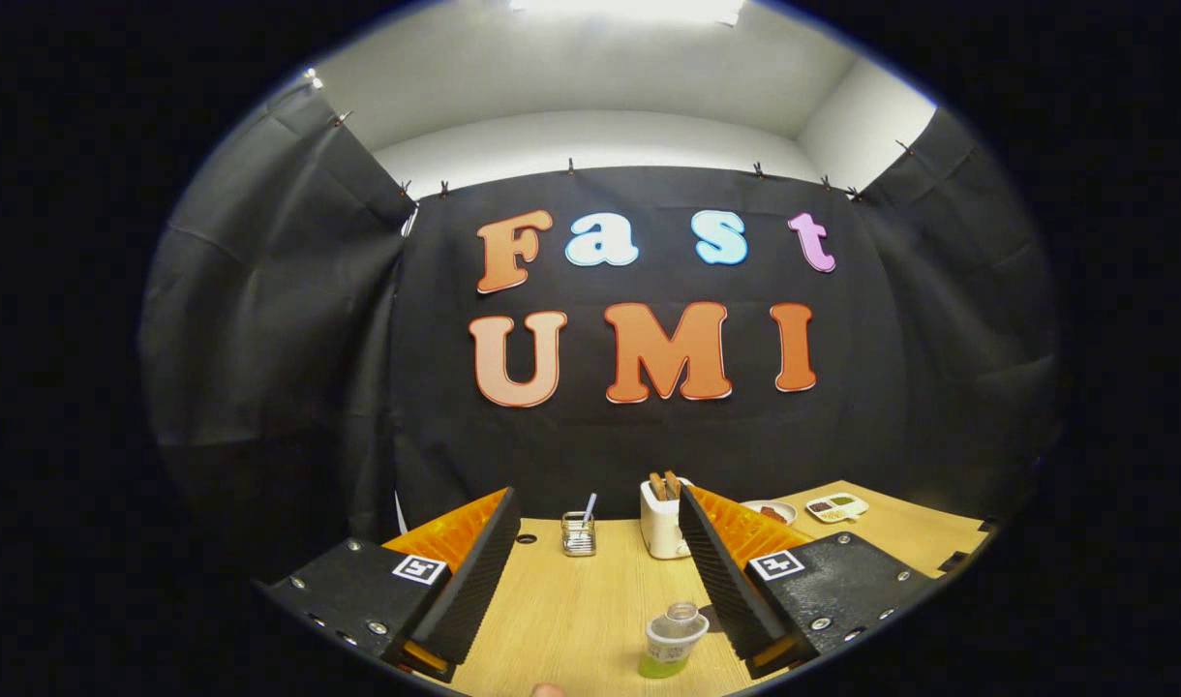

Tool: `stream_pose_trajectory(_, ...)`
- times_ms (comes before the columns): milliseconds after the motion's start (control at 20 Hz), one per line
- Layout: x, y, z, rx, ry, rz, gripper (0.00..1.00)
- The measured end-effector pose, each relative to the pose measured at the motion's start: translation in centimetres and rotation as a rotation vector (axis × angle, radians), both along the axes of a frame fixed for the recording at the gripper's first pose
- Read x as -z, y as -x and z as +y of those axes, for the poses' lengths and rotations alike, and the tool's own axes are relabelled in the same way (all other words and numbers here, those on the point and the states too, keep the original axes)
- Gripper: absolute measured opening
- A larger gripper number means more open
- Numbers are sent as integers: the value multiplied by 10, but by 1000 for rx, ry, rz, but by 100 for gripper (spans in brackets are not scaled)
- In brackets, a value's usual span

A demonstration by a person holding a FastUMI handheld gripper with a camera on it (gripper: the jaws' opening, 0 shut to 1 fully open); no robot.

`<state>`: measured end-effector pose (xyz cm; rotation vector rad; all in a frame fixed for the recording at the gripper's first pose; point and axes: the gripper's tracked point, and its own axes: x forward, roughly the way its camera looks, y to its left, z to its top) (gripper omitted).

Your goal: Take the bottle from table, then pour the juice into the cup, finally place the bottle on the coaster

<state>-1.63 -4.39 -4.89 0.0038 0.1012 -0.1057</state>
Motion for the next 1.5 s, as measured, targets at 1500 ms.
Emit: stream_pose_trajectory(1500, 267, 5, -65, 116, 14, 474, 98)
